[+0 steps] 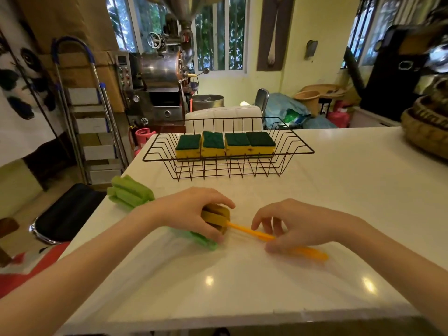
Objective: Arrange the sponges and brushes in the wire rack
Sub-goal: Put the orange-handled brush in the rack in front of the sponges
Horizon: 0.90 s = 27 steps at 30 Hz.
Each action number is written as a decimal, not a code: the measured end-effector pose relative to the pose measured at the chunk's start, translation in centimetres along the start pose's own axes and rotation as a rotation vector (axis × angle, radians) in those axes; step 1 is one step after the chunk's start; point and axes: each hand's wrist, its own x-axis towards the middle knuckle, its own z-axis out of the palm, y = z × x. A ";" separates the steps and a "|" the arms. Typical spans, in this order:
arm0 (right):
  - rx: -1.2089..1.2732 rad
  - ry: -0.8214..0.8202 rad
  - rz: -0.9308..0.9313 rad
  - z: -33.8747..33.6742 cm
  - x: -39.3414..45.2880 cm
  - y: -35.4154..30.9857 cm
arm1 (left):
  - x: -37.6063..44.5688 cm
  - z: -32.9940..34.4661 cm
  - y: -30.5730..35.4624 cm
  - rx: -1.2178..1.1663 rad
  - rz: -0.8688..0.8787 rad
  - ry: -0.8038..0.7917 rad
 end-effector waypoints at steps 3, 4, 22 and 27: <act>-0.043 -0.004 0.005 0.0 0.2 -0.2 | 0.1 0.0 0.0 0.010 -0.048 -0.032; -0.053 -0.006 0.009 0.0 0.3 -0.3 | 0.2 0.0 0.0 0.007 -0.058 -0.037; -0.103 0.333 -0.100 -10.7 3.4 0.3 | 2.0 -8.4 -0.5 -0.101 -0.013 0.434; -0.015 0.415 -0.153 -12.6 6.6 1.7 | 4.2 -10.1 -2.5 -0.120 -0.044 0.513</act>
